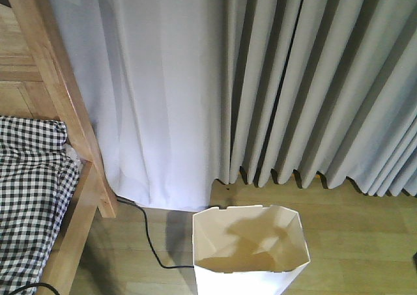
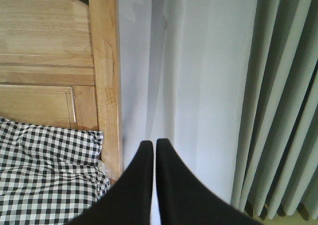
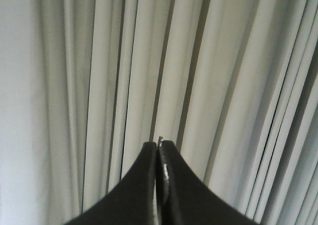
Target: Move trash bin to bedside with robot
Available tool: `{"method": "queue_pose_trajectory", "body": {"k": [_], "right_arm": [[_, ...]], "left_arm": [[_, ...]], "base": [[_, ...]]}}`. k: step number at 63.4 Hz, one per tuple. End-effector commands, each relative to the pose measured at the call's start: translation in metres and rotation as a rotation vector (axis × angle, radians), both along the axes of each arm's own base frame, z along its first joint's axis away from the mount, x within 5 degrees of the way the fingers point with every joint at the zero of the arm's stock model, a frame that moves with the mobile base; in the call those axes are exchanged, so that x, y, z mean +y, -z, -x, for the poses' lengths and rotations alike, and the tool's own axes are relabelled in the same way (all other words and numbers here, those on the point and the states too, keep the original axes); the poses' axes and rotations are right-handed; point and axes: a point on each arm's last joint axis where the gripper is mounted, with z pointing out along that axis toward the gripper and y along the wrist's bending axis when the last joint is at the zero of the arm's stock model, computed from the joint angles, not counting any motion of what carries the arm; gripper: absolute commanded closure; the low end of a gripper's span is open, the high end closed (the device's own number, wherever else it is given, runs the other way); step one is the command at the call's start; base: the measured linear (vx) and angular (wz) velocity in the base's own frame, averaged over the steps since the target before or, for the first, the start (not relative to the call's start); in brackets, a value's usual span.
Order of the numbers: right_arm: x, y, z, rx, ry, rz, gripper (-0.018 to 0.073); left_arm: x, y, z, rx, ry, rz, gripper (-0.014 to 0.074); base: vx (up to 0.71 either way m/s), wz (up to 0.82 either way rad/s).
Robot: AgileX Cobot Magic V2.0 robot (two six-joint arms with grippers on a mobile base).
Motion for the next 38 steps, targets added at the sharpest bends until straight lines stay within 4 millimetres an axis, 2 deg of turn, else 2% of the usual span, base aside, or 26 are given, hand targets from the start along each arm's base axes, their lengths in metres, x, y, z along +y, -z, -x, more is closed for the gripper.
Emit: {"method": "queue_pose_trajectory", "body": {"k": [1, 9, 38], "right_arm": [[-0.0001, -0.0039, 0.0025, -0.129, 0.005, -0.001, 0.0569], [0.0006, 0.0043, 0.0076, -0.128, 0.000, -0.049, 0.0569], [0.0044, 0.0044, 0.0072, -0.123, -0.068, -0.042, 0.0569]], "left_arm": [[-0.0007, 0.0009, -0.0006, -0.067, 0.008, 0.004, 0.0602], [-0.0007, 0.0010, -0.0007, -0.066, 0.008, 0.004, 0.0602], [-0.0007, 0.0010, -0.0007, -0.066, 0.008, 0.004, 0.0602]], "base": [[0.00, 0.00], [0.00, 0.00], [0.00, 0.00]]}}
